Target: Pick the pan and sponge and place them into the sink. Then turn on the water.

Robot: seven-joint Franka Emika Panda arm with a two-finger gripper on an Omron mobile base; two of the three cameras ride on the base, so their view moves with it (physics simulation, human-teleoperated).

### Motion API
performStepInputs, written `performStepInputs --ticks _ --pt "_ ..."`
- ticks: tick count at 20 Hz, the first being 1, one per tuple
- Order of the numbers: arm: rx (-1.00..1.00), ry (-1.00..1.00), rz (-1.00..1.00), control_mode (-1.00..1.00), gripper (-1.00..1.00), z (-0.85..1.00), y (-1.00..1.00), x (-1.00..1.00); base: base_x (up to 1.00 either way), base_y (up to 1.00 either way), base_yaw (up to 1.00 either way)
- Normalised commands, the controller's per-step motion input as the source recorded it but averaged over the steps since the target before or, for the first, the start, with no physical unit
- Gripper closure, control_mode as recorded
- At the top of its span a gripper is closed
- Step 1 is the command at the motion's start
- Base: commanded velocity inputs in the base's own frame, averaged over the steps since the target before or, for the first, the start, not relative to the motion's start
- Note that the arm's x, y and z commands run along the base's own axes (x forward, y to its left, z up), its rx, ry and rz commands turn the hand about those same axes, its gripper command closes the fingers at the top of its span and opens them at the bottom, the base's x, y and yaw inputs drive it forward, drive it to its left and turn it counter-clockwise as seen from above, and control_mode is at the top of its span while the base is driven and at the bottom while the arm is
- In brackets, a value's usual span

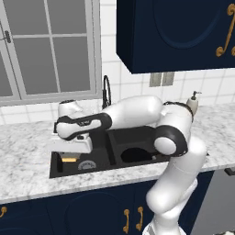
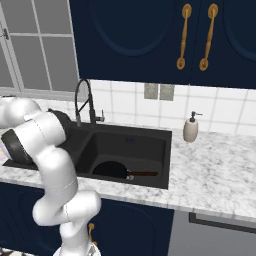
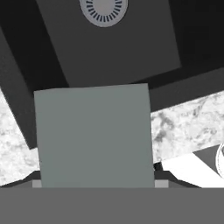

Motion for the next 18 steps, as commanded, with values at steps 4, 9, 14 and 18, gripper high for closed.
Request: performStepInputs --ticks 4,9,14,18 --pt "0.16 0.02 0.04 -1.0 1.0 0.37 -1.0 0.0 0.0 0.0 0.0" --pt "0.08 0.12 0.0 -1.0 1.0 0.41 -1.0 0.0 0.0 0.0 0.0" --pt "0.06 0.12 0.0 -1.0 1.0 0.2 -1.0 0.0 0.0 0.0 0.0" --pt "0.0 0.01 0.02 -1.0 1.0 0.18 -1.0 0.12 0.0 0.0 0.0"
